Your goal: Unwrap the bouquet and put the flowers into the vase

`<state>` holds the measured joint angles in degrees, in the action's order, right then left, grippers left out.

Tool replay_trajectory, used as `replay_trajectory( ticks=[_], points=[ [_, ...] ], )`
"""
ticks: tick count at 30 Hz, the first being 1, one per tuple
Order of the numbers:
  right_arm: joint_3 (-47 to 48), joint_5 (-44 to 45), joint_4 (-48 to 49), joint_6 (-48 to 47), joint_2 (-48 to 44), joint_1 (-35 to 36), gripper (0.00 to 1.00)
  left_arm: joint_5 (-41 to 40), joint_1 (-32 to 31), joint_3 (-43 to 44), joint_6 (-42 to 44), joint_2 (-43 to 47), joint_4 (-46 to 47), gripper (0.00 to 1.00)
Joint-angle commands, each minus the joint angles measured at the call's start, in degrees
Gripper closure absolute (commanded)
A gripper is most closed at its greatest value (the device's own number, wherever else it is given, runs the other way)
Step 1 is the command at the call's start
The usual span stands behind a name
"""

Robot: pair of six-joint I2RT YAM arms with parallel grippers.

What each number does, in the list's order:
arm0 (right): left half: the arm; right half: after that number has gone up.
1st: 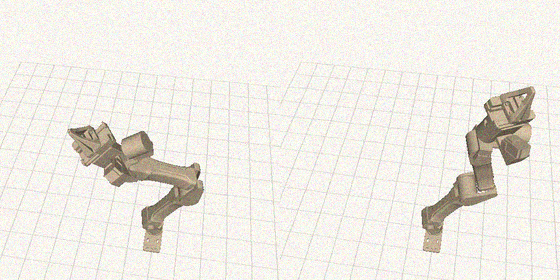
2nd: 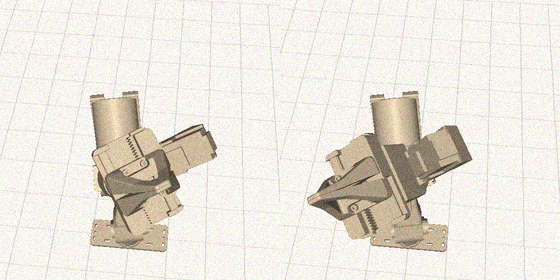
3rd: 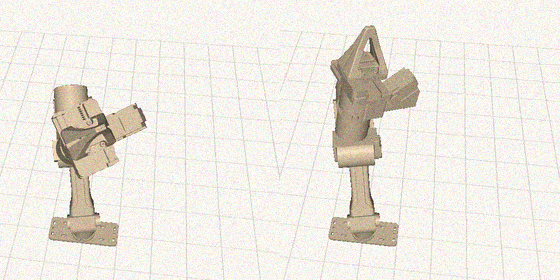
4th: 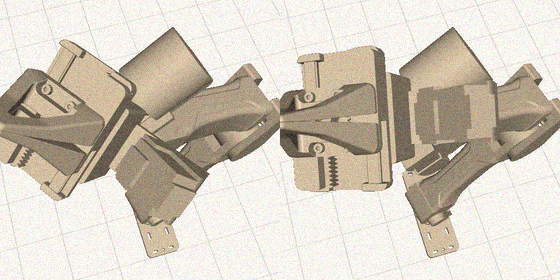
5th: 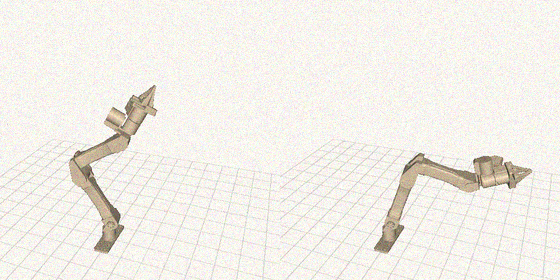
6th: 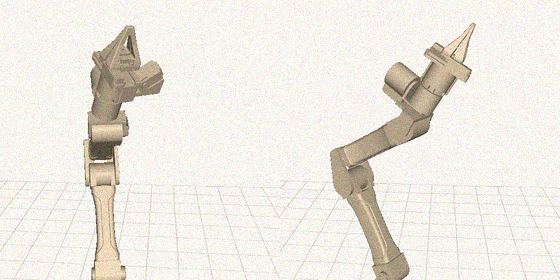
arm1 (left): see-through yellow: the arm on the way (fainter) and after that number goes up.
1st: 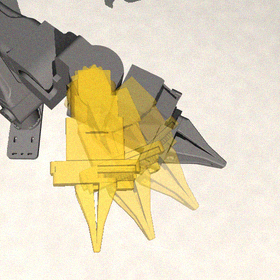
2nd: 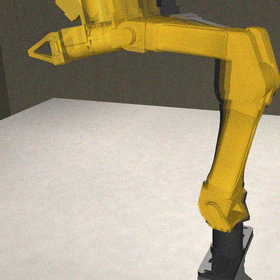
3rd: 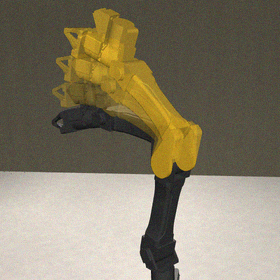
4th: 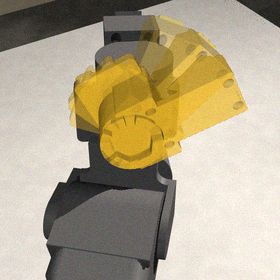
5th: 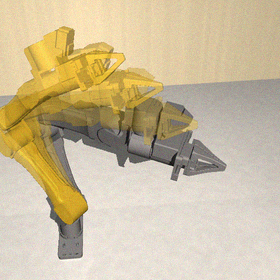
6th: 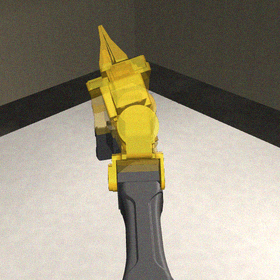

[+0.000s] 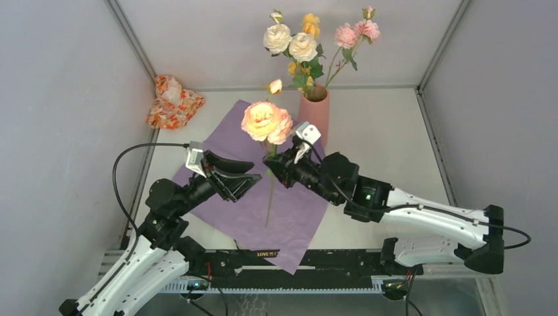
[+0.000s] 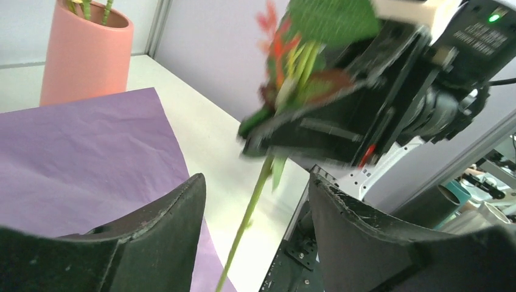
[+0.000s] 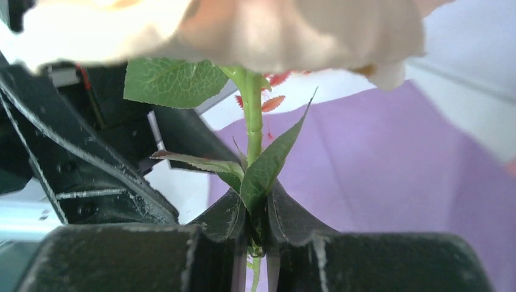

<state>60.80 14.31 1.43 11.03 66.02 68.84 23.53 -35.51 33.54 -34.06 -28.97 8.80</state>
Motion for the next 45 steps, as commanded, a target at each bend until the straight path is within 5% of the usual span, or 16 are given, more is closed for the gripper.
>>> replay_trajectory(
  ticks=[1, 11, 20, 33, 45],
  points=[
    [8.22, 11.46, -3.22, -10.54, -5.31, -0.54, 1.00, -3.73, -0.33, 2.23, 0.42, 0.99, -1.12, 0.33],
    [15.23, 19.58, 15.68, -38.01, -12.41, -0.50, 1.00, -9.89, -0.31, 4.52, 1.76, 0.51, -8.24, 0.32],
    [21.31, 20.96, 32.63, -59.73, -7.67, -2.61, 1.00, -13.45, -0.29, 4.25, 2.03, 1.12, -10.82, 0.32],
    [27.77, 11.87, 20.17, -42.55, -0.54, -22.09, 1.00, -13.33, -0.34, 4.36, 2.80, 1.46, -11.95, 0.32],
    [24.28, 9.04, 18.16, -32.48, 1.96, -25.35, 1.00, -14.52, -0.35, 3.72, 3.21, 1.36, -12.57, 0.32]
  ],
)
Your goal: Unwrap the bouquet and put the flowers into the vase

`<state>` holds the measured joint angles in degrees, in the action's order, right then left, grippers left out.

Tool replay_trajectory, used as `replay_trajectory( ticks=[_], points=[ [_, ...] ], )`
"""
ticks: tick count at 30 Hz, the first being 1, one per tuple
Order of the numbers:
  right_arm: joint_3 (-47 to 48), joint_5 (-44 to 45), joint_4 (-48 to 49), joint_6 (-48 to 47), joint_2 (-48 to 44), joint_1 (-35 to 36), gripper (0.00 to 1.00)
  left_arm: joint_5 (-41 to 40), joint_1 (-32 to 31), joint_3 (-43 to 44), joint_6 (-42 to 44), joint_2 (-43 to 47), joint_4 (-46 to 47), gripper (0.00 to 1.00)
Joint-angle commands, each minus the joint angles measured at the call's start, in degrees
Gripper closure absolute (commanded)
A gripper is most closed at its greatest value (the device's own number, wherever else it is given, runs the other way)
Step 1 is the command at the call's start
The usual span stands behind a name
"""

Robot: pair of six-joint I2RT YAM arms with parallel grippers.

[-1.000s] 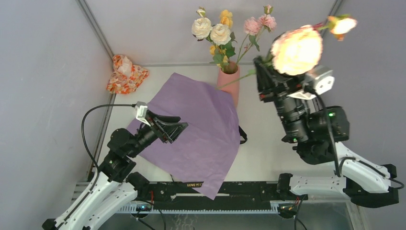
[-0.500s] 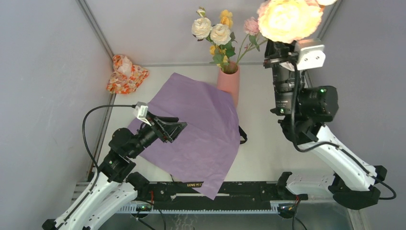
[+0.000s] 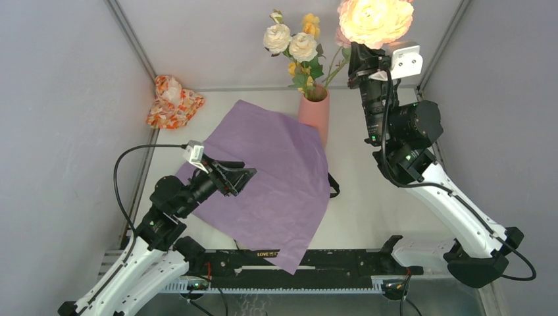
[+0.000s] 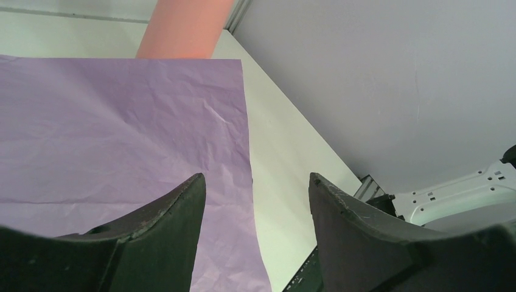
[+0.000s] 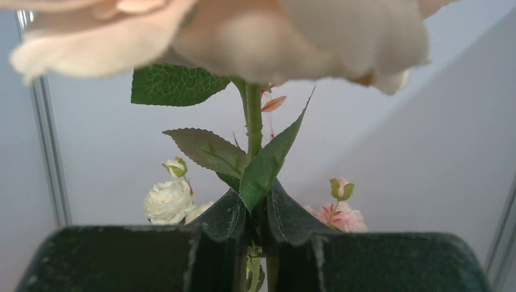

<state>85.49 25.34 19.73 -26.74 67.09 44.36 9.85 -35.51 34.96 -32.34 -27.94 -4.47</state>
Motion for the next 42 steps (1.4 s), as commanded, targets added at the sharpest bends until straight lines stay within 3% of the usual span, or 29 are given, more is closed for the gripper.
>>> replay_trajectory(
  ticks=[1, 11, 37, 42],
  points=[
    [-0.68, -2.13, -0.44, 6.08, 1.32, -1.00, 1.00, -0.92, -0.37, 2.23, 1.49, 0.25, 0.78, 0.32],
    [-7.79, -1.88, -0.37, 12.27, 4.19, -2.81, 1.00, -1.02, -0.31, 1.75, 1.34, 0.77, 0.09, 0.33],
    [-10.96, -5.90, -6.37, 22.38, 15.26, -11.18, 1.00, -2.75, -0.33, 0.77, 1.33, -0.90, 0.14, 0.32],
    [-10.92, -6.60, -7.92, 23.41, 16.95, -11.90, 0.96, -2.93, -0.30, 0.64, 1.19, -1.36, 0.25, 0.32]
  ],
)
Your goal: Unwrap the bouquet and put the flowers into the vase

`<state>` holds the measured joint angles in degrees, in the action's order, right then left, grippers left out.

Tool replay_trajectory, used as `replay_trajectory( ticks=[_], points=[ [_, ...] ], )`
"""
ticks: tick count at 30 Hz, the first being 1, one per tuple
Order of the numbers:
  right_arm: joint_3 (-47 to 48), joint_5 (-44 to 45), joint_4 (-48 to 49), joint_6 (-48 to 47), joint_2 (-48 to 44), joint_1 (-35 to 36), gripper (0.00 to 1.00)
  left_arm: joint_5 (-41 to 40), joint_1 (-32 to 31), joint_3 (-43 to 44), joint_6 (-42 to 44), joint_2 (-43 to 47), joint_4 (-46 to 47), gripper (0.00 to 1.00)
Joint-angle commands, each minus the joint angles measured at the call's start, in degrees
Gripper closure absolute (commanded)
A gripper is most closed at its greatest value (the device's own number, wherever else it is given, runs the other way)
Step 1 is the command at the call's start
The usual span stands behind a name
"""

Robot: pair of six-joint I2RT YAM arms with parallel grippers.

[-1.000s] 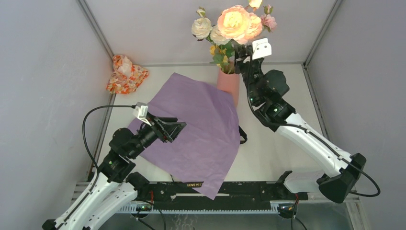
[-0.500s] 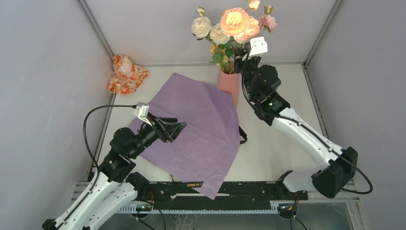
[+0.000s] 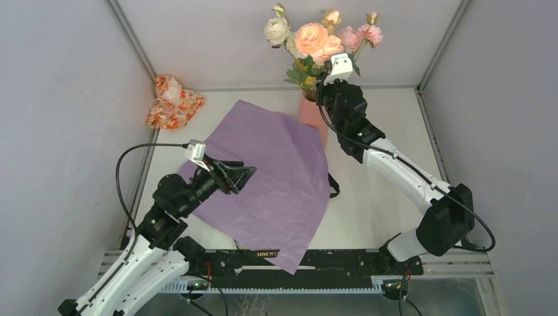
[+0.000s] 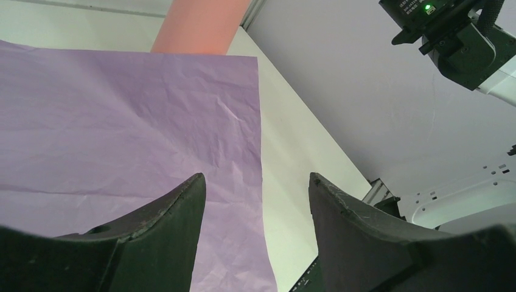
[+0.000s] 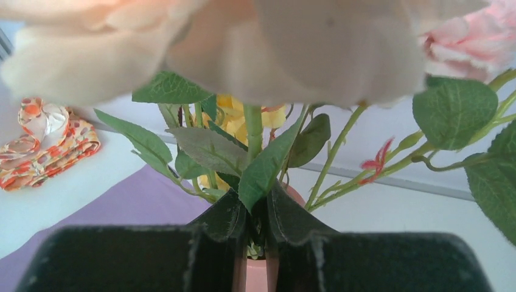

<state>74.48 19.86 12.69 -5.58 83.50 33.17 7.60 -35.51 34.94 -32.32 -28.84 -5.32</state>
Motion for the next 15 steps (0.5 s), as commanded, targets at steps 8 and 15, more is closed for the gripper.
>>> replay_trajectory(
  ticks=[8, 15],
  points=[
    [0.07, -2.19, -1.62, 3.29, 1.37, -0.87, 0.86, -0.91, -0.29, 0.70, 1.12, -0.84, 1.08, 0.32],
    [0.09, -2.45, -3.36, 3.98, 1.88, -0.83, 0.75, -0.99, -0.31, 0.66, 0.93, -1.83, 1.32, 0.32]
  ],
)
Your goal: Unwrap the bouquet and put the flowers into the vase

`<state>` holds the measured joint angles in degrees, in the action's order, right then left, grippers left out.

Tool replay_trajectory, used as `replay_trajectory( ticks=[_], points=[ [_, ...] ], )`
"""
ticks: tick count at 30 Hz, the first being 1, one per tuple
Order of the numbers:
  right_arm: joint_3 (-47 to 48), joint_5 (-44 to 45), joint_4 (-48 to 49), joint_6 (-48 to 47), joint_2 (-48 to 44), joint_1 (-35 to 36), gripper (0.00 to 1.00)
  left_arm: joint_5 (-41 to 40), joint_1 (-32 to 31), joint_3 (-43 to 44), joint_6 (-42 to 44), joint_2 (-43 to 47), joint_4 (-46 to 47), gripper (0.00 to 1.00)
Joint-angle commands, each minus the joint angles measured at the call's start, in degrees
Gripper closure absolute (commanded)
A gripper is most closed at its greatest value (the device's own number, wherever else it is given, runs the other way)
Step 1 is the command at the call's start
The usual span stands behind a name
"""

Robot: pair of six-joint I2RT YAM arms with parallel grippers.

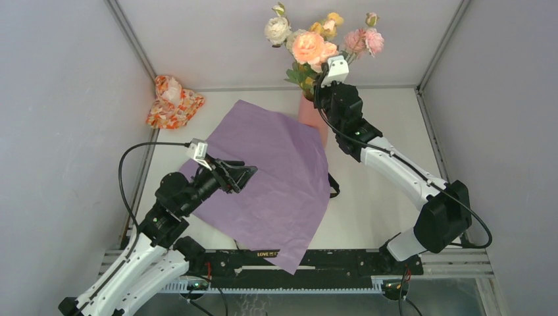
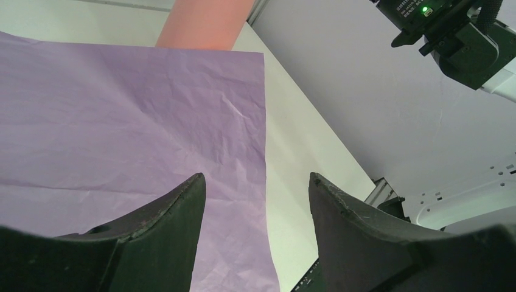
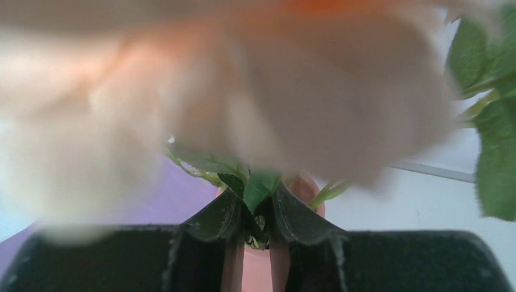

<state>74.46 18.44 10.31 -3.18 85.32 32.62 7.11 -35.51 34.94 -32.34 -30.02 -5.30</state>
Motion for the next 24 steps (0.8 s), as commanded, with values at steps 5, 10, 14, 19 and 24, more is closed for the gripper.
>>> replay_trajectory(
  ticks=[5, 10, 14, 19, 24],
  points=[
    [0.11, -1.39, -2.23, 2.10, -0.77, -0.28, 0.48, -0.59, -0.27, 0.57, 0.71, -1.16, 1.52, 0.32],
    [0.08, -1.35, -3.70, 2.68, -2.75, -0.23, 0.19, -0.86, -0.30, 0.23, 0.57, -1.56, 1.68, 0.32],
    [0.09, -1.47, -4.69, 2.92, -5.15, -0.09, 0.02, -1.12, -0.29, -0.04, 0.39, -1.80, 1.70, 0.32],
    [0.08, -0.79, -6.35, 2.92, -9.99, 0.97, 0.01, -1.38, -0.36, -0.31, 0.25, -1.94, 1.78, 0.32],
    [0.11, 5.13, -8.36, 2.92, -15.58, 3.83, 0.00, -1.42, -0.33, -0.56, -0.21, -2.06, 1.87, 0.32]
  ],
)
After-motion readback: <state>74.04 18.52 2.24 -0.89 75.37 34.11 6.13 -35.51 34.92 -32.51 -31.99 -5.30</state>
